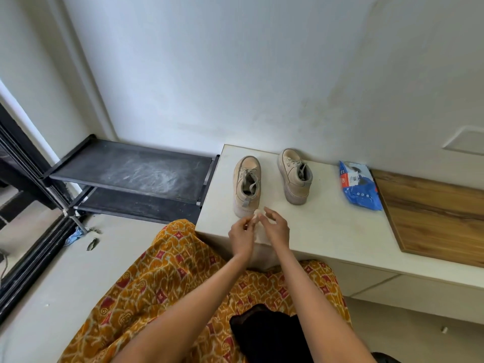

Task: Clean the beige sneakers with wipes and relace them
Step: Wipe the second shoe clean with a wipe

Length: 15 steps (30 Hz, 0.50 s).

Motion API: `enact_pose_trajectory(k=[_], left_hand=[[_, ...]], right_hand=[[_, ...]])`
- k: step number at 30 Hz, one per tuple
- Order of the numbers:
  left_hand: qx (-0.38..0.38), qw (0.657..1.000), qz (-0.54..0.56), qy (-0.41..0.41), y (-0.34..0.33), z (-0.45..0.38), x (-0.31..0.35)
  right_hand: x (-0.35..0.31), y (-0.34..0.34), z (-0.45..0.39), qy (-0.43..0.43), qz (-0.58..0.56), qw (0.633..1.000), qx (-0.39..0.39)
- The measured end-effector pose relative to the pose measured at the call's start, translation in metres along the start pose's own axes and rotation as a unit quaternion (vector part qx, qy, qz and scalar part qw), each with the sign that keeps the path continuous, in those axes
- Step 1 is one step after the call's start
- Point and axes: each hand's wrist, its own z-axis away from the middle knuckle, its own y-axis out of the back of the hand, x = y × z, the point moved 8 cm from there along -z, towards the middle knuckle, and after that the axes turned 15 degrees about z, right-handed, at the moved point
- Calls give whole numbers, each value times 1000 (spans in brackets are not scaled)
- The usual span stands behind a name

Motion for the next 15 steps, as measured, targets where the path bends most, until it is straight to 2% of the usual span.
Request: enact_pose_trajectory(k=[3, 5, 6, 8, 10, 12, 15], left_hand=[[-125, 988, -79, -43, -14, -7, 10], [-185, 970, -134, -77, -20, -9, 18], [-203, 957, -164, -124, -22, -10, 26], [-189, 922, -219, -257, -20, -11, 51], [-142, 896, -253, -335, -18, -19, 73], [-128, 892, -289, -322, -19, -37, 85], [-189, 854, -393, -284, -30, -57, 87]], right_hand=[[16, -4, 2, -46, -121, 989, -71], [19, 3, -3, -55, -157, 984, -68], [21, 9, -9, -59, -159, 984, -54], [26, 22, -21, -83, -159, 984, 6], [30, 33, -33, -129, -195, 968, 88], [24, 36, -43, -161, -241, 948, 131], [7, 13, -63, -155, -284, 944, 67]])
